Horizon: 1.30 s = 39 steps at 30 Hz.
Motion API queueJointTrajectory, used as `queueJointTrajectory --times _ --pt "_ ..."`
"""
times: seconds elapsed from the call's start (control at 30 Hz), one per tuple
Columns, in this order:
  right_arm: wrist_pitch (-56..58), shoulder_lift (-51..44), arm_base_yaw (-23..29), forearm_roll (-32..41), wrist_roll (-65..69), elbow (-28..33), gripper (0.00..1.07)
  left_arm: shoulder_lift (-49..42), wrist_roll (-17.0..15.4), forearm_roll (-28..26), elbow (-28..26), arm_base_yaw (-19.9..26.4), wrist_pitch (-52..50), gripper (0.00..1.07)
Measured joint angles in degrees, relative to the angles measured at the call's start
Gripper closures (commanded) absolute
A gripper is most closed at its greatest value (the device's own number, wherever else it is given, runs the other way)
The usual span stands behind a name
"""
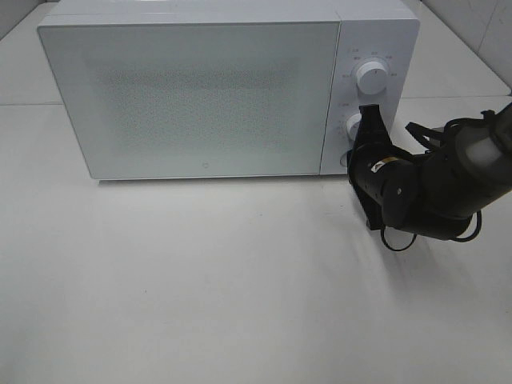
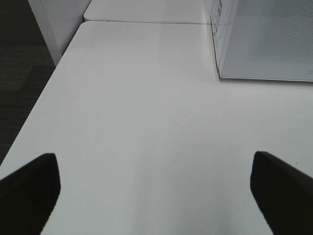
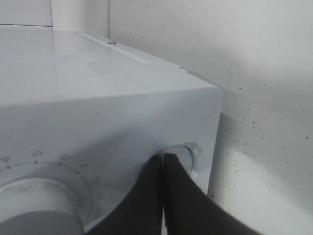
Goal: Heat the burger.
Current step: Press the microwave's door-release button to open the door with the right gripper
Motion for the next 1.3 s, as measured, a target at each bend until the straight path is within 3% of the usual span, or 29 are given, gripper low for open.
queueJointTrajectory --times 0.47,1.3 --pt "-5.4 2.5 0.3 -0.3 4.0 -0.6 1.07 0.0 0.0 0.0 0.0 0.0 0.0 0.09" --pt "-5.2 4.6 0.4 0.6 4.5 -2.6 1.07 0.0 0.0 0.0 0.0 0.0 0.0 0.09"
